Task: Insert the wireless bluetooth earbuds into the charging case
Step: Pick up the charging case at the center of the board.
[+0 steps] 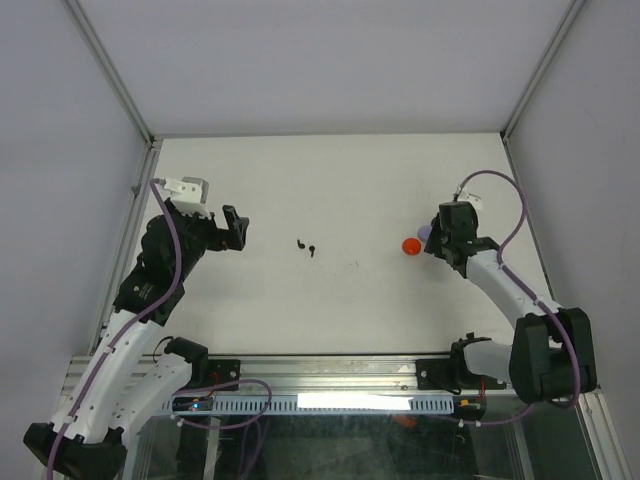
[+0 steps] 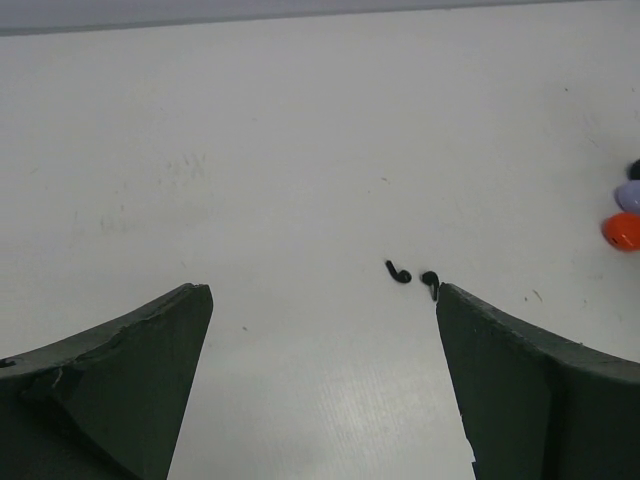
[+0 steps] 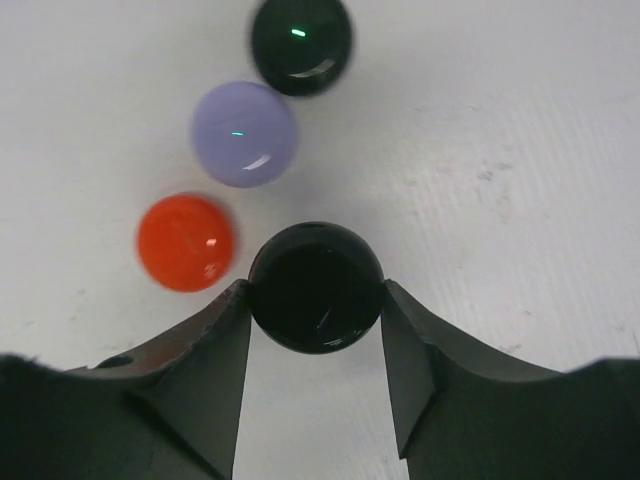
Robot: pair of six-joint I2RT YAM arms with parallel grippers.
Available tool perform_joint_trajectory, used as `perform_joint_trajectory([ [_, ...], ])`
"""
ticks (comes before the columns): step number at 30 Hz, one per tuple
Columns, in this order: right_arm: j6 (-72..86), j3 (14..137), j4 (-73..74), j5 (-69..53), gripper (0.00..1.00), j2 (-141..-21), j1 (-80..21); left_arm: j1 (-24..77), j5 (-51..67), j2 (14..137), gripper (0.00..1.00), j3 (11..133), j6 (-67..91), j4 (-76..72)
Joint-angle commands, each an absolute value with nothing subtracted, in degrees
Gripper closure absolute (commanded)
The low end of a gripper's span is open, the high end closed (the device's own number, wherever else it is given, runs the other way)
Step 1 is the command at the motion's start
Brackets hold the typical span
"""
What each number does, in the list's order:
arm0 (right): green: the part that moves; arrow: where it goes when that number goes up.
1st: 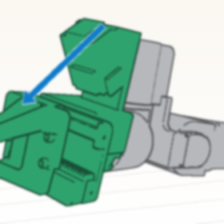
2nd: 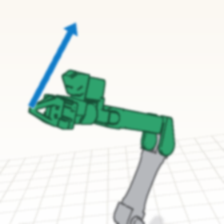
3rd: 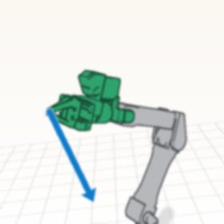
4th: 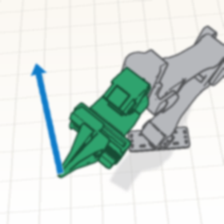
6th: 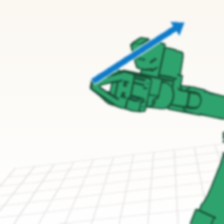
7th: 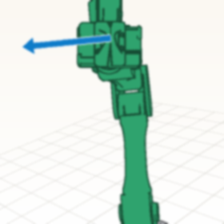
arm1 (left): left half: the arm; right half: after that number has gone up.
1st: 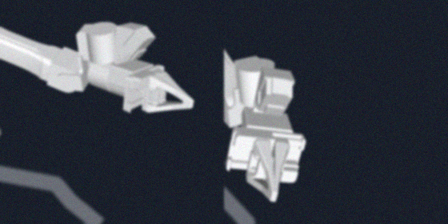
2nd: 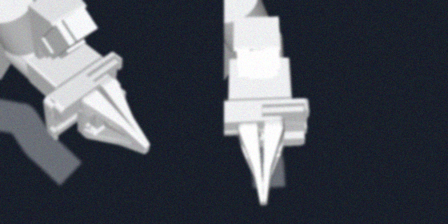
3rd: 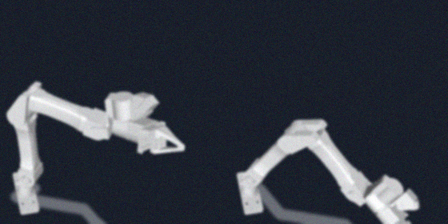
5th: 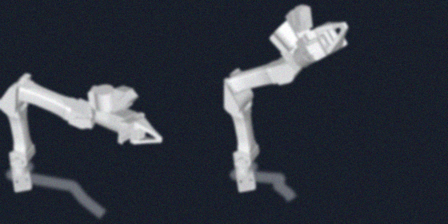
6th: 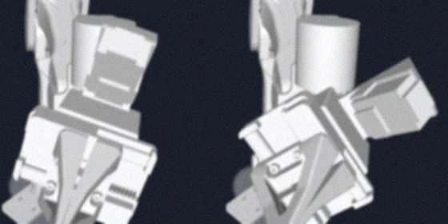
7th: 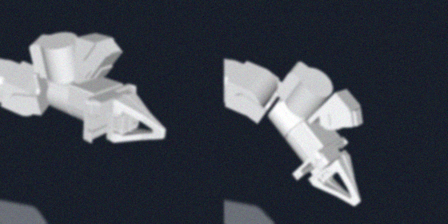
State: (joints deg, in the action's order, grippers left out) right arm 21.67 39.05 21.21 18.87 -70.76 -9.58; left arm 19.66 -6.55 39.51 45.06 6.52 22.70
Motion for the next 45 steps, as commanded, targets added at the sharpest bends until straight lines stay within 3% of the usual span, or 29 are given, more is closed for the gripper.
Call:
perform_joint_trajectory([
  [1, 13.84, 42.45, 14.22, 13.81, 0.57, -65.92, -15.37, 19.08, 2.20, 42.68, 0.01, 45.94, 5.85, 21.36],
  [13, -8.25, 46.67, 3.03, -8.38, 0.57, -64.83, -29.52, 19.09, 19.78, 49.66, 0.01, 49.22, 11.98, 22.02],
  [27, -40.04, 51.35, 3.80, -32.08, 0.57, -65.74, -38.84, 19.16, 35.19, 55.16, 0.06, 49.94, 22.62, 16.39],
  [32, -49.24, 53.46, 4.30, -34.73, 0.55, -68.43, -41.60, 19.23, 39.67, 57.01, 0.13, 48.24, 27.15, 11.32],
  [45, -59.36, 59.59, 10.29, -27.55, 0.56, -75.05, -49.57, 21.68, 44.64, 63.40, 0.40, 47.15, 31.16, 6.35],
])
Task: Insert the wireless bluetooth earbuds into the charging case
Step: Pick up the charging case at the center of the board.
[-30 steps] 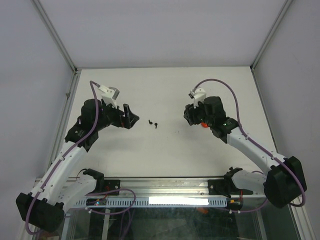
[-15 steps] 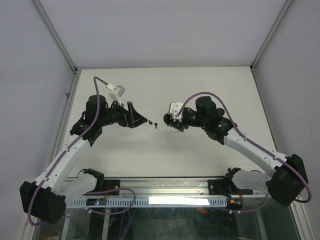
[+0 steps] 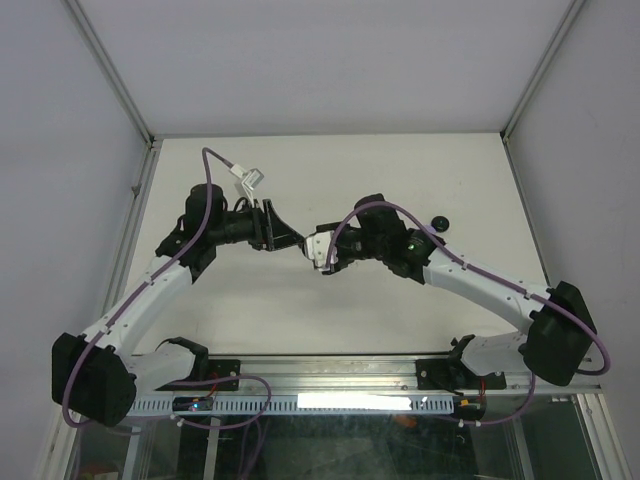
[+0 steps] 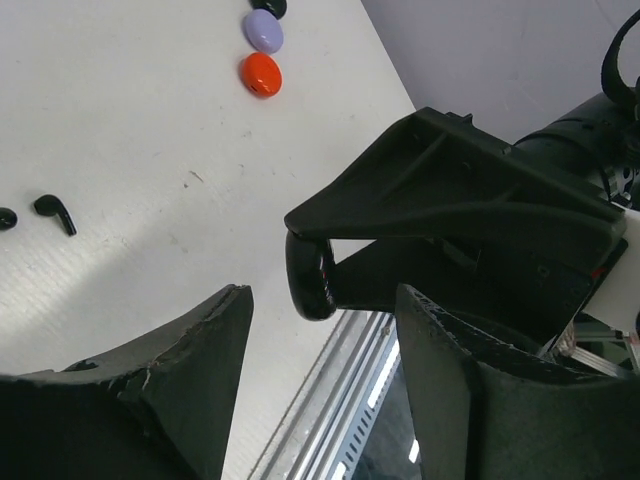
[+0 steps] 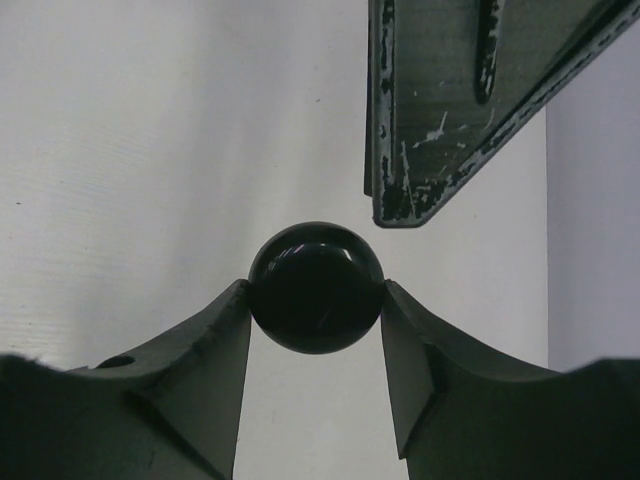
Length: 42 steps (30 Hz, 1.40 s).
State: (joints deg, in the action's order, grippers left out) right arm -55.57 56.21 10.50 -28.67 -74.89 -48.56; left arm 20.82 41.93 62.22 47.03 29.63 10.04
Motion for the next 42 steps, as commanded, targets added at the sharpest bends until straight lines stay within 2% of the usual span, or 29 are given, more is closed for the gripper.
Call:
perform_joint_trajectory([
  [1, -59.67, 59.60, 10.34, -27.35, 0.56, -75.06, -49.76, 21.86, 44.83, 63.91, 0.41, 47.20, 31.20, 6.34],
  [6, -60.24, 59.74, 10.10, -25.42, 0.56, -75.70, -50.33, 23.04, 44.54, 65.47, 0.51, 46.32, 31.56, 5.49],
  [16, -60.72, 59.69, 9.80, -24.35, 0.56, -76.29, -51.53, 25.20, 43.22, 68.25, 0.57, 45.63, 32.28, 3.71],
  [23, -59.96, 58.53, 8.20, -23.65, 0.54, -75.74, -52.03, 25.64, 42.27, 68.46, 0.86, 45.44, 30.98, 3.63],
  [24, -59.68, 58.20, 7.79, -23.56, 0.52, -75.47, -52.03, 25.61, 41.81, 68.19, 0.92, 45.40, 30.71, 3.63],
  [27, -58.82, 57.39, 7.13, -22.47, 0.47, -74.26, -52.03, 25.59, 40.35, 67.16, 1.00, 45.51, 29.81, 3.63],
  [35, -47.14, 52.88, -0.41, -15.38, 0.28, -68.51, -51.79, 25.59, 31.93, 62.31, 1.00, 43.73, 26.11, 2.66],
  [40, -33.87, 50.31, -5.98, -15.77, 0.21, -65.62, -50.61, 25.58, 27.05, 57.71, 1.00, 42.30, 25.67, -0.41],
  [41, -30.79, 49.98, -7.39, -15.29, 0.18, -65.24, -50.29, 25.57, 26.36, 56.81, 1.00, 41.74, 25.51, -1.53],
  [42, -27.90, 49.45, -8.70, -15.01, 0.03, -64.79, -50.00, 25.60, 25.84, 55.72, 1.00, 41.09, 25.38, -2.58],
])
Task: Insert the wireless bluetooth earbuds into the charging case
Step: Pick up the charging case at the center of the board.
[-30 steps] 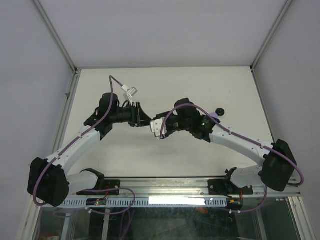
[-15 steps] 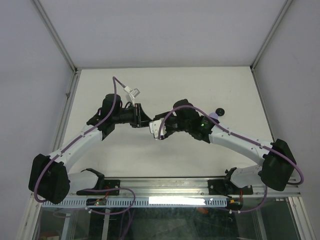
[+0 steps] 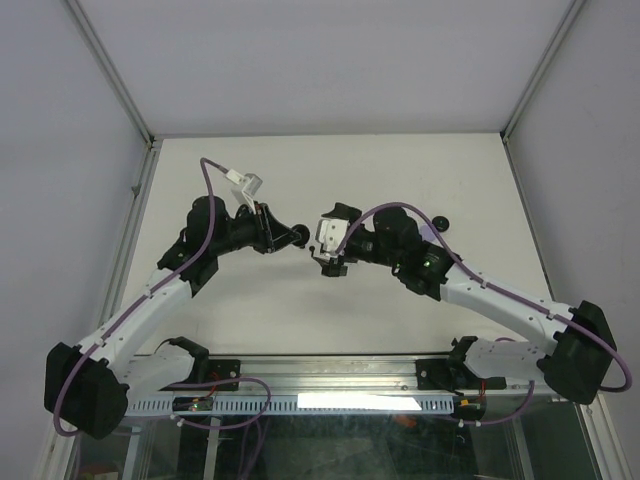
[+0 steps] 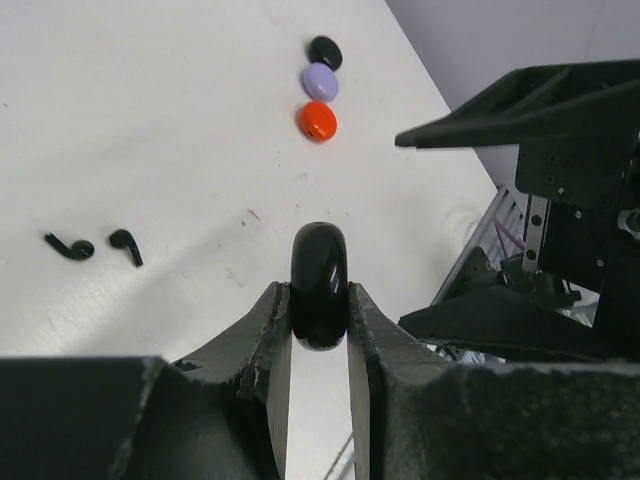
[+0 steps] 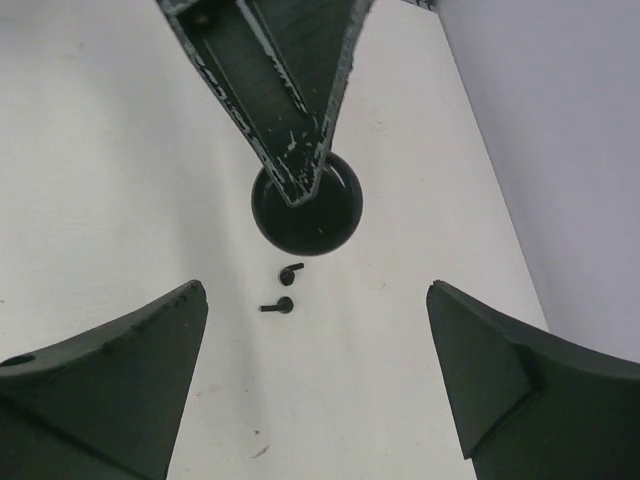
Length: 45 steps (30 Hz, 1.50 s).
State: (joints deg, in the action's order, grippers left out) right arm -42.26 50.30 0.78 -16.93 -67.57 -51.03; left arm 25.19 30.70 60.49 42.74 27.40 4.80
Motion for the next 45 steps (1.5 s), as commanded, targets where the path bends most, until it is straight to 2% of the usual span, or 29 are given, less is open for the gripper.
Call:
perform_joint_trajectory([
  [1, -25.94, 48.81, -10.11, -14.84, 0.01, -64.27, -49.93, 25.58, 25.16, 54.74, 1.00, 40.41, 25.38, -3.98],
  [4, -19.55, 47.48, -12.90, -14.13, 0.00, -62.93, -49.83, 25.59, 22.71, 51.48, 1.00, 38.06, 26.40, -8.38],
  [8, -1.96, 47.77, -13.97, -5.73, 0.00, -62.08, -49.31, 25.55, 20.37, 47.84, 1.00, 35.27, 27.22, -13.75],
  [12, 3.86, 45.70, -17.76, -3.30, 0.00, -61.21, -48.96, 25.58, 19.27, 45.47, 0.99, 32.55, 28.11, -19.36],
  [16, 1.64, 40.04, -27.44, -12.01, 0.00, -59.94, -48.89, 25.59, 21.35, 44.34, 1.00, 30.19, 28.79, -25.71],
  [20, 0.87, 39.40, -26.41, -16.61, 0.00, -59.16, -48.91, 25.58, 24.60, 44.91, 1.00, 28.59, 29.76, -32.03],
  [25, 2.73, 36.74, -33.35, -20.26, 0.01, -58.76, -48.87, 25.58, 29.42, 46.64, 1.00, 26.88, 31.18, -40.05],
  [27, 3.56, 36.38, -35.33, -20.96, 0.03, -59.00, -48.82, 25.58, 31.11, 47.53, 1.00, 26.57, 32.00, -42.48],
  [30, 4.91, 36.26, -37.86, -23.62, 0.13, -59.96, -48.49, 25.65, 34.00, 49.00, 1.00, 26.50, 33.37, -46.19],
  [33, 7.11, 35.75, -41.47, -26.46, 0.18, -60.84, -47.43, 25.70, 37.10, 50.26, 1.00, 26.54, 34.62, -49.13],
  [45, 17.17, 36.27, -56.47, -36.03, 0.29, -66.28, -43.52, 27.68, 41.21, 52.77, 1.00, 25.33, 38.58, -59.21],
])
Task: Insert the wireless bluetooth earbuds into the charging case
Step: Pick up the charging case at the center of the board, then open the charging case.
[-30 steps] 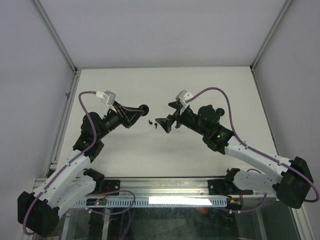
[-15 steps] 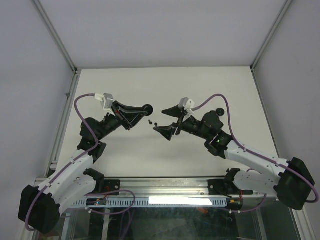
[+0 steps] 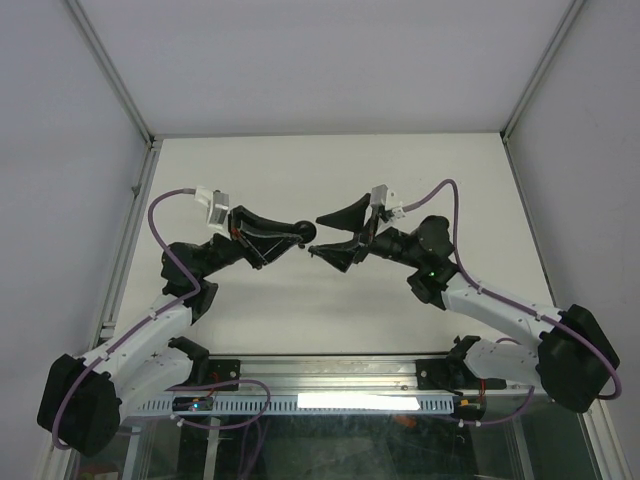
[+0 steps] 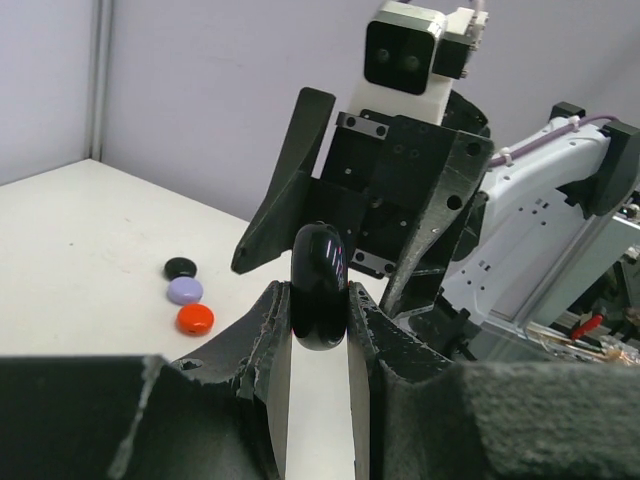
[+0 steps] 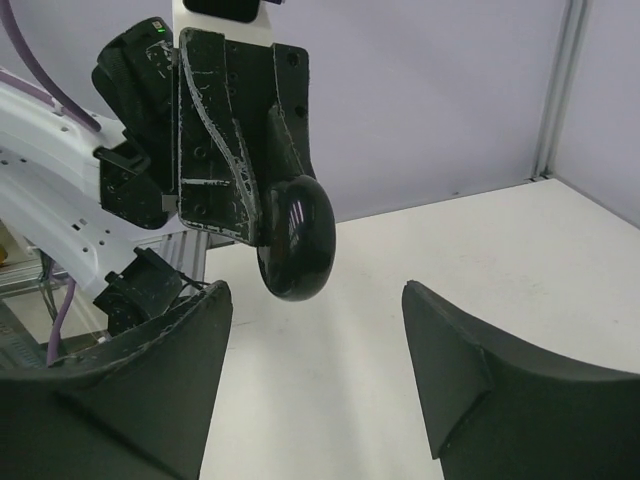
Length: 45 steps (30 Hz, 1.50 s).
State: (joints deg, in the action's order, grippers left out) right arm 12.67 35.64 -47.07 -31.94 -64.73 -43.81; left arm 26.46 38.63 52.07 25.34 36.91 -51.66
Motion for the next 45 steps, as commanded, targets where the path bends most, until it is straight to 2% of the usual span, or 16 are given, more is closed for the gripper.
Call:
perform_joint_trajectory([
  [1, 17.87, 36.30, -57.49, -36.34, 0.30, -66.75, -43.41, 28.03, 41.30, 52.82, 1.00, 25.53, 38.41, -59.16],
  [18, 22.26, 35.93, -63.47, -40.53, 0.66, -68.72, -43.24, 31.44, 39.37, 54.49, 1.00, 25.00, 36.66, -62.63],
  [33, 25.70, 35.73, -64.61, -41.28, 0.70, -70.10, -43.24, 32.39, 38.48, 54.14, 1.00, 23.53, 35.21, -66.58],
  [37, 27.58, 35.46, -66.49, -41.51, 0.57, -71.05, -43.27, 32.75, 38.04, 54.63, 1.00, 23.31, 34.59, -67.26],
  [39, 27.92, 35.42, -66.66, -41.35, 0.56, -71.27, -43.24, 32.95, 37.69, 54.74, 1.00, 23.14, 34.39, -67.62],
  [42, 28.25, 35.08, -67.40, -41.02, 0.57, -71.35, -43.26, 33.12, 37.35, 54.83, 1.00, 23.17, 34.13, -67.60],
  [45, 28.15, 35.01, -67.97, -40.94, 0.64, -71.15, -43.24, 33.38, 37.61, 55.01, 1.00, 23.29, 33.65, -67.06],
])
